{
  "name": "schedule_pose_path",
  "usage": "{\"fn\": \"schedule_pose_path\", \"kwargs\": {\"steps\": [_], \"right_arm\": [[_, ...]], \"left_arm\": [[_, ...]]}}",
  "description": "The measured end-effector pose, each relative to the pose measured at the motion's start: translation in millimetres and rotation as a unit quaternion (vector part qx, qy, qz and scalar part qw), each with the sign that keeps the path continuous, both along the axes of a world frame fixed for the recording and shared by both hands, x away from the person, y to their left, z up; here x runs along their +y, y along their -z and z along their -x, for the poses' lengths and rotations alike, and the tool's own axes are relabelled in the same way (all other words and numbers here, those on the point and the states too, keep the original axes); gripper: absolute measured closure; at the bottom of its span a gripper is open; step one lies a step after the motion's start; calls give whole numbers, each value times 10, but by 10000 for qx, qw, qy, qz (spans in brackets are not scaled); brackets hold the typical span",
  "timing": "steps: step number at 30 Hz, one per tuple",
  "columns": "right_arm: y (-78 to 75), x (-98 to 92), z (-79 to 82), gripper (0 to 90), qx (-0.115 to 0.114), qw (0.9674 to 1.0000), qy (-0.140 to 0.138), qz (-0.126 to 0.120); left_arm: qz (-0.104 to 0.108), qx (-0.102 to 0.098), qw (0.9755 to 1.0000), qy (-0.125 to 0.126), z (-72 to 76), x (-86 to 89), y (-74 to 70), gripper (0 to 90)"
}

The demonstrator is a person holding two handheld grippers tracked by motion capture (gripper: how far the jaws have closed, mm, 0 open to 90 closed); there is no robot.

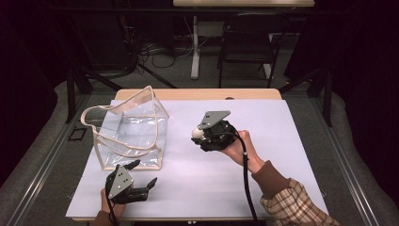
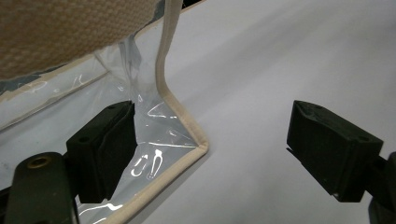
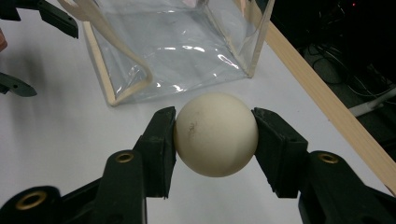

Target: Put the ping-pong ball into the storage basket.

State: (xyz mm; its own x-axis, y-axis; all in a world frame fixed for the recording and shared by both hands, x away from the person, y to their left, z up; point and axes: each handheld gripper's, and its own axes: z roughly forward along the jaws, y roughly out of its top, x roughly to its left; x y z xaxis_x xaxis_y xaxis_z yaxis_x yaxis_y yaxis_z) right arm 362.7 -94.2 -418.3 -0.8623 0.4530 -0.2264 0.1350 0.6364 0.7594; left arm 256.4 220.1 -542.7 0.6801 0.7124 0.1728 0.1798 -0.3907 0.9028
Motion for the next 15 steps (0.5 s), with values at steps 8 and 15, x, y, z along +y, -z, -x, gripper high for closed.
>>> {"fn": "schedule_pose_path", "kwargs": {"steps": [8,15], "right_arm": [[-63,-20,-1,509,-54,10000,36,-33],[-89,-21,-15,509,-70,10000,64,-29]], "left_arm": [[2,-5,10000,-6,0,-1,0,160],[-2,-2,10000,-6,-2,0,1,160]]}}
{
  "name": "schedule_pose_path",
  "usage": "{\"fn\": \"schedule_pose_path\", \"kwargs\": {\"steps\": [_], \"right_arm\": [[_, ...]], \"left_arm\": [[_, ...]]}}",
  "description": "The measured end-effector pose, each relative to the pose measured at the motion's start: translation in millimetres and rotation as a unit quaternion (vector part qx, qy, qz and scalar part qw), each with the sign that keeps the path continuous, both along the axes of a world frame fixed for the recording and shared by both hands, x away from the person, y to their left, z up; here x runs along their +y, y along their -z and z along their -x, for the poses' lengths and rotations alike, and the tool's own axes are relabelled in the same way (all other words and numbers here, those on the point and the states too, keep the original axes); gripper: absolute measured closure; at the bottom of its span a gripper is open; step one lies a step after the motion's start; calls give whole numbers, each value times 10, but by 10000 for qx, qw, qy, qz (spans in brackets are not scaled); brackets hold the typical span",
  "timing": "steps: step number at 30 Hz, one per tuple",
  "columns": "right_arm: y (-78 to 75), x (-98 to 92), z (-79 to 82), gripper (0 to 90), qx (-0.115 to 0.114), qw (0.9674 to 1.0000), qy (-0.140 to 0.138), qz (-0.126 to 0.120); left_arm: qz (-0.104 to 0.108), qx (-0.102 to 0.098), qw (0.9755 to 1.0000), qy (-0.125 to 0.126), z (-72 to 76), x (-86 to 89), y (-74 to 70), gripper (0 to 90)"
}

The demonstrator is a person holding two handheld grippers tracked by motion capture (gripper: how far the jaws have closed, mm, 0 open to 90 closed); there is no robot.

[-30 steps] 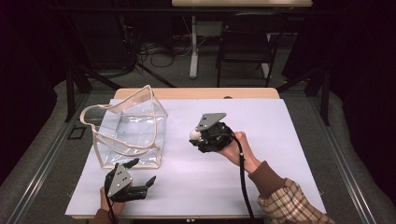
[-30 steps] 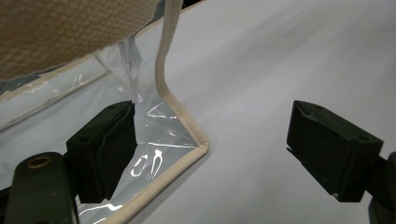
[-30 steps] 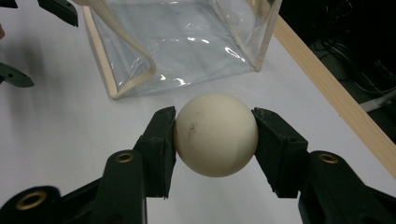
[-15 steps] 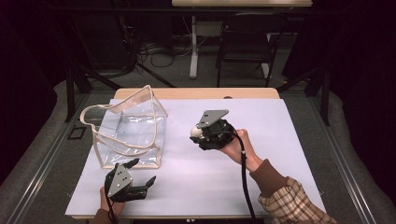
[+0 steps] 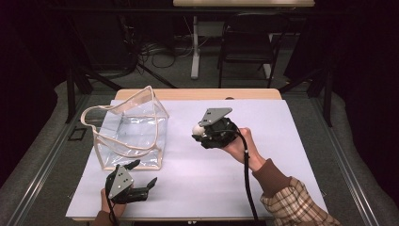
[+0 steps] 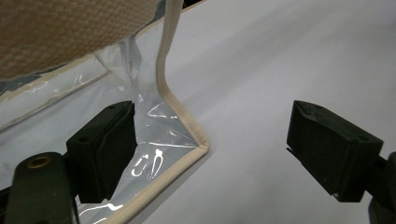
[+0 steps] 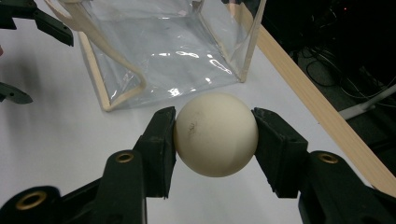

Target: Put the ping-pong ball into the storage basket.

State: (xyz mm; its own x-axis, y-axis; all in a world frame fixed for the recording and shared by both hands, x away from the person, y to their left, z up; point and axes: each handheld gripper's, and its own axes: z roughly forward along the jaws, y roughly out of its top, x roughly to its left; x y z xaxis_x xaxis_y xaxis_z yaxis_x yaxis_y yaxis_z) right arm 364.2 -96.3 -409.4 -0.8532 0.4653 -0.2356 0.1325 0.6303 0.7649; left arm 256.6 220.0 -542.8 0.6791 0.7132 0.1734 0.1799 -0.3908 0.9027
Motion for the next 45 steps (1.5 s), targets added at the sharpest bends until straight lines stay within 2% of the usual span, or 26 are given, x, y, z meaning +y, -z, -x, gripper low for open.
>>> {"fn": "schedule_pose_path", "kwargs": {"steps": [27,45], "right_arm": [[-117,113,-112,509,-53,10000,-37,8],[-213,289,-169,509,-139,9997,-175,16]], "left_arm": [[-19,0,10000,-6,-2,6,-1,161],[11,-2,10000,-2,0,5,-1,160]]}}
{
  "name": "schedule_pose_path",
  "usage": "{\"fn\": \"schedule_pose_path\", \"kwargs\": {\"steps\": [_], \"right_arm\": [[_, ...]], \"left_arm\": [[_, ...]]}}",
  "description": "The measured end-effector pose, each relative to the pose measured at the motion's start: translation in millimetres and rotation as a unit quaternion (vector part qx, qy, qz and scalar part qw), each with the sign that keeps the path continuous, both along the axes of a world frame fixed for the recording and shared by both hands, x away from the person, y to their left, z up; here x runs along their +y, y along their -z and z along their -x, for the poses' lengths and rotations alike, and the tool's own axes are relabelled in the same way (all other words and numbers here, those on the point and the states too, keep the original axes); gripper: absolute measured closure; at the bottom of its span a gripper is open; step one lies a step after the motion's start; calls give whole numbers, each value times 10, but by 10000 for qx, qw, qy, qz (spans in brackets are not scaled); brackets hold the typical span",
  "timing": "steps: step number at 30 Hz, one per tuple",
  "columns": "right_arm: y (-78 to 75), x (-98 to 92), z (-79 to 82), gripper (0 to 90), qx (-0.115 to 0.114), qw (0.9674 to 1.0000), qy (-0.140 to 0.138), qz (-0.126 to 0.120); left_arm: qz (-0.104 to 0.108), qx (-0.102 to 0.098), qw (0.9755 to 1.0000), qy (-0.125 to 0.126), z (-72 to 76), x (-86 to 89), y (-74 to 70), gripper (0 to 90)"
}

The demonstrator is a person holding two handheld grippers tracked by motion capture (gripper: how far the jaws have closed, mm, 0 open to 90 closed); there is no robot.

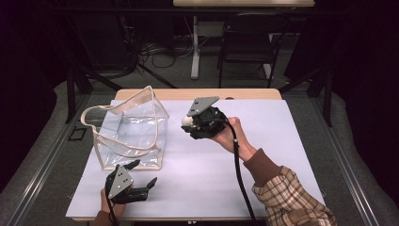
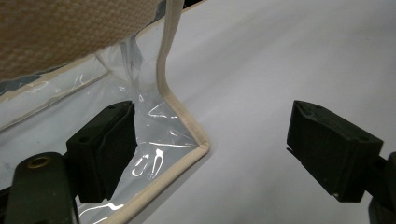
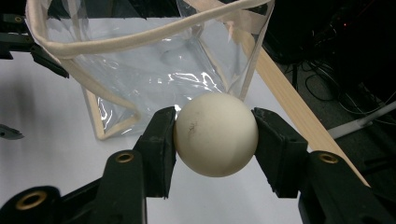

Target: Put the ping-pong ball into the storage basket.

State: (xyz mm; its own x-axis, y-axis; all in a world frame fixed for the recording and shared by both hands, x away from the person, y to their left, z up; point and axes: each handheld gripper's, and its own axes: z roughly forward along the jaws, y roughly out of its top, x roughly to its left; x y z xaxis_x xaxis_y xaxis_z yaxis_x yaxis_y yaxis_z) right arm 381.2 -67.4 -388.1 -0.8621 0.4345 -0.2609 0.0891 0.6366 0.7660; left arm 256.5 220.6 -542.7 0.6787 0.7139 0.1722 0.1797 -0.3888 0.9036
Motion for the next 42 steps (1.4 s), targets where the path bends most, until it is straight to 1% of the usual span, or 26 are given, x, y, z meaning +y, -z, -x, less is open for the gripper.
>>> {"fn": "schedule_pose_path", "kwargs": {"steps": [3,12,18,29,33,42], "right_arm": [[-12,33,-10,510,10,10000,16,-9],[-44,109,-43,510,-2,10000,-42,22],[-61,176,-55,509,-28,10000,-76,-1],[-117,284,-61,509,-58,9998,-161,76],[-140,327,-59,510,-105,9997,-210,99],[-189,416,-83,509,-80,9996,-242,157]], "left_arm": [[-1,-1,10000,-2,-1,0,0,161],[-7,1,10000,2,-1,-1,0,161],[-5,-14,10000,-7,1,0,-1,161],[9,-16,10000,-13,1,3,-1,160],[9,-12,10000,-8,0,2,0,160],[13,-11,10000,-14,0,4,0,160]]}}
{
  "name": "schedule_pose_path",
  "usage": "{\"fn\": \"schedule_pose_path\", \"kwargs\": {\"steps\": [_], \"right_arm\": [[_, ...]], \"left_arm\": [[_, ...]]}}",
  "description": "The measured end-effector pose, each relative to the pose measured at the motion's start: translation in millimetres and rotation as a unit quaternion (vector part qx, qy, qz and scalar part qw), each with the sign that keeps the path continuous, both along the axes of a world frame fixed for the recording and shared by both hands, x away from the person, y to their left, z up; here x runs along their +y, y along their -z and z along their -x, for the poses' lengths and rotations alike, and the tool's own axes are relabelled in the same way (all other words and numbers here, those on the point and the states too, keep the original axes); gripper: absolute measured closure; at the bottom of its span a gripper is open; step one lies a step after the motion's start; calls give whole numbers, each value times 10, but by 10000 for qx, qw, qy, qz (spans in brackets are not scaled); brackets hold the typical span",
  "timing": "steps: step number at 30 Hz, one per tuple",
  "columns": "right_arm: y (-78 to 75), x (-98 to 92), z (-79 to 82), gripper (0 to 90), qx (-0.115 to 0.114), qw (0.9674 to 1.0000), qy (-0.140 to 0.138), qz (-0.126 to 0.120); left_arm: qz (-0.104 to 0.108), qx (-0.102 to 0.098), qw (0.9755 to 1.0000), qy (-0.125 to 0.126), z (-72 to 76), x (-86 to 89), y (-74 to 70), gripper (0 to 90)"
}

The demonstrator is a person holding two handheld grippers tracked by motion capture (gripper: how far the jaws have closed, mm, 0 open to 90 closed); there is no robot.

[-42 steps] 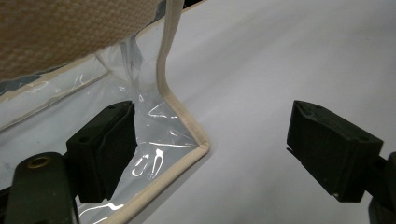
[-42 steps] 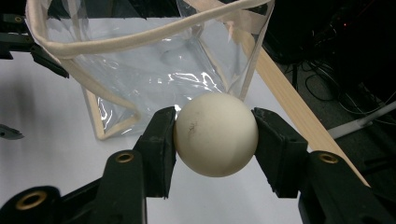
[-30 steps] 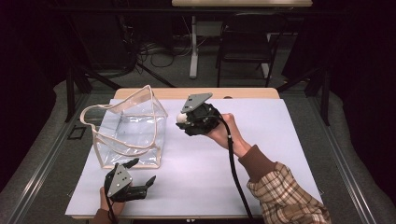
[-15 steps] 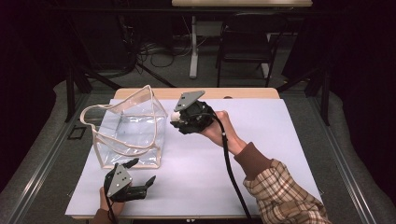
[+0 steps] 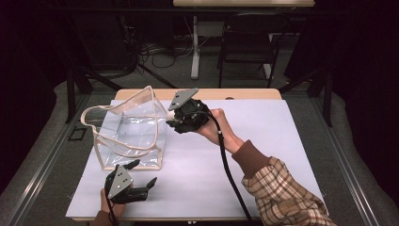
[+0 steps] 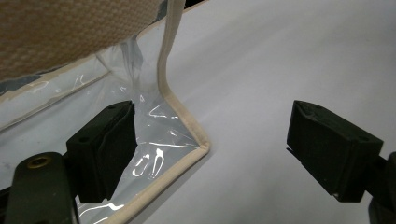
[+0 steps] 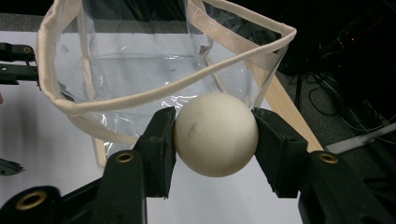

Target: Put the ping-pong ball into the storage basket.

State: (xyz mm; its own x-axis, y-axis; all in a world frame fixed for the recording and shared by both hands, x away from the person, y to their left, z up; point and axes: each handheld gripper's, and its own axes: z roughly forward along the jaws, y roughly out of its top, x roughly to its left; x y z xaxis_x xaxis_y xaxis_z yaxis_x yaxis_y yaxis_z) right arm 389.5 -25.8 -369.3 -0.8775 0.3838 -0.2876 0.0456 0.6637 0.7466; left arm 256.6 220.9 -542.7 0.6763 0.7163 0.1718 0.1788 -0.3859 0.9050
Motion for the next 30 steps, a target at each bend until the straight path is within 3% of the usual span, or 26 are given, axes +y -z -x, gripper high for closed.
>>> {"fn": "schedule_pose_path", "kwargs": {"steps": [30], "right_arm": [[-93,241,-52,510,-108,9998,-164,42]], "left_arm": [[-25,8,10000,10,0,4,-1,161]]}}
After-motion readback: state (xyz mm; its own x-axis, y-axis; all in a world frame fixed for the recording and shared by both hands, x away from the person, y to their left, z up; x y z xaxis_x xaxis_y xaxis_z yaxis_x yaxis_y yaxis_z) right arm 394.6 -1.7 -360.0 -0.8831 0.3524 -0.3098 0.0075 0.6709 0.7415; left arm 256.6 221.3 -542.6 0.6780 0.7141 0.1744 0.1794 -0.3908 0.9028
